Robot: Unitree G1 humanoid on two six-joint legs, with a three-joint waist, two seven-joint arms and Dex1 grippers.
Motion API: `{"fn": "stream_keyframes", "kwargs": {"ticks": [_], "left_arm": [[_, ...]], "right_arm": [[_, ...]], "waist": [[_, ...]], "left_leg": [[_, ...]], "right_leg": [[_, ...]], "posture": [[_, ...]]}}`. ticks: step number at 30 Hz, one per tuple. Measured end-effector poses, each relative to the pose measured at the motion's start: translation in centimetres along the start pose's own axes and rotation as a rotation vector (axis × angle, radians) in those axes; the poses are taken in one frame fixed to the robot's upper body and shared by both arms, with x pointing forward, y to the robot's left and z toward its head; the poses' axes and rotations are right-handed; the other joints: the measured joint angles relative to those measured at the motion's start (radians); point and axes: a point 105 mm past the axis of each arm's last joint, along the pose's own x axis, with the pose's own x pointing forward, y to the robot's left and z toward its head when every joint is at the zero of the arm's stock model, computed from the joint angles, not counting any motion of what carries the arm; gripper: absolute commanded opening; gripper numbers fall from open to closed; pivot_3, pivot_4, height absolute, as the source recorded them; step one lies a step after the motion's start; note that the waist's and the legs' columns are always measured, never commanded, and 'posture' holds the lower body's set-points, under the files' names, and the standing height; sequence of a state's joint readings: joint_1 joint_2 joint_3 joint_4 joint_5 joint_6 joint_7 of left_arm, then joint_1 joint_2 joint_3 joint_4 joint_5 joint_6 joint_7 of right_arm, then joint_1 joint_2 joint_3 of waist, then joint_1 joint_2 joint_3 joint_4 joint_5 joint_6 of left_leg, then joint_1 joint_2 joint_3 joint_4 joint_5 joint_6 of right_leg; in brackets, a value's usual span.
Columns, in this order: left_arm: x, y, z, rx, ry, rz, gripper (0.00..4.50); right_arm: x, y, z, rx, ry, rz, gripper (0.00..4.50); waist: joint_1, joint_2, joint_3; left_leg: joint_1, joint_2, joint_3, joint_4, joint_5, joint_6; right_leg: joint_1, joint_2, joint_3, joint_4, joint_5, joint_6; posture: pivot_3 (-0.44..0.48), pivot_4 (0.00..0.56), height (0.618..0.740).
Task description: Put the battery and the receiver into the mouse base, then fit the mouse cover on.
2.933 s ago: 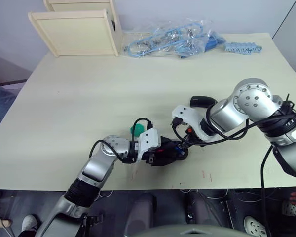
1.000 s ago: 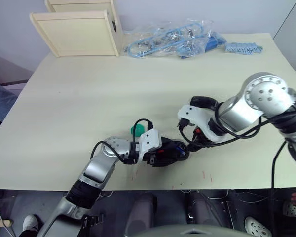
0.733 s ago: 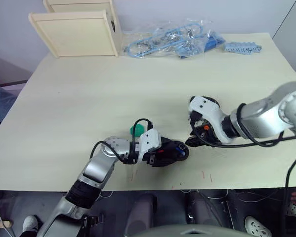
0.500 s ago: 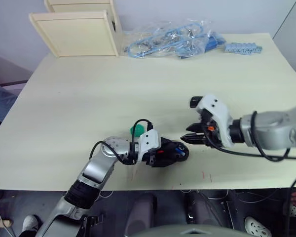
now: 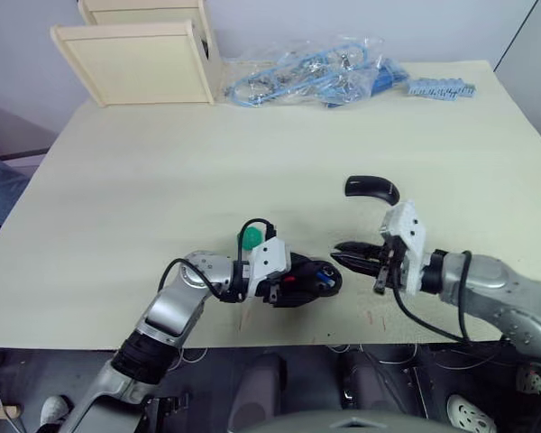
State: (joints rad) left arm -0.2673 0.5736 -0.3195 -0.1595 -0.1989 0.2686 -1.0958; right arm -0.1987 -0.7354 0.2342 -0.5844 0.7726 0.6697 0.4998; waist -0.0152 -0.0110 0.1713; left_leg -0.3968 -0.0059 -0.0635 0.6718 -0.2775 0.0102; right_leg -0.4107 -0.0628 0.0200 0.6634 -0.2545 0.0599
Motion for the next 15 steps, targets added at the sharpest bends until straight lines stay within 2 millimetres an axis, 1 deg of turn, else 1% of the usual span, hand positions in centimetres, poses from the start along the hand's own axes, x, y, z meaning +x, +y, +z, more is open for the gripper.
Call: {"fn": "stream_keyframes", "kwargs": {"ticks": [4, 8, 9, 15], "left_arm": [[0.0, 0.0, 0.0, 0.001, 0.003, -0.001, 3.03], [0.0, 0.0, 0.0, 0.001, 0.003, -0.001, 3.03], [0.0, 0.0, 0.0, 0.002, 0.003, -0.001, 3.03], [-0.1, 0.0, 0.0, 0.007, 0.003, -0.001, 3.03]], "right_arm": [[0.1, -0.8, -0.8, -0.043, 0.010, -0.013, 0.05], [0.5, -0.6, -1.2, -0.054, 0.020, 0.005, 0.05], [0.6, -0.7, -1.6, -0.064, 0.036, 0.013, 0.05], [1.2, -0.5, -2.2, -0.065, 0.043, 0.027, 0.05]], "waist": [[0.000, 0.000, 0.000], [0.000, 0.000, 0.000], [0.000, 0.000, 0.000], [0.000, 0.000, 0.000]], "left_leg": [[0.000, 0.000, 0.000, 0.000, 0.000, 0.000], [0.000, 0.000, -0.001, 0.000, 0.000, 0.000], [0.000, 0.000, 0.000, 0.000, 0.000, 0.000], [0.000, 0.000, -0.001, 0.000, 0.000, 0.000]], "right_leg": [[0.000, 0.000, 0.000, 0.000, 0.000, 0.000], [0.000, 0.000, 0.000, 0.000, 0.000, 0.000], [0.000, 0.000, 0.000, 0.000, 0.000, 0.000], [0.000, 0.000, 0.000, 0.001, 0.000, 0.000]], "posture": [[0.000, 0.150, 0.740], [0.000, 0.150, 0.740], [0.000, 0.150, 0.740], [0.000, 0.150, 0.740]]}}
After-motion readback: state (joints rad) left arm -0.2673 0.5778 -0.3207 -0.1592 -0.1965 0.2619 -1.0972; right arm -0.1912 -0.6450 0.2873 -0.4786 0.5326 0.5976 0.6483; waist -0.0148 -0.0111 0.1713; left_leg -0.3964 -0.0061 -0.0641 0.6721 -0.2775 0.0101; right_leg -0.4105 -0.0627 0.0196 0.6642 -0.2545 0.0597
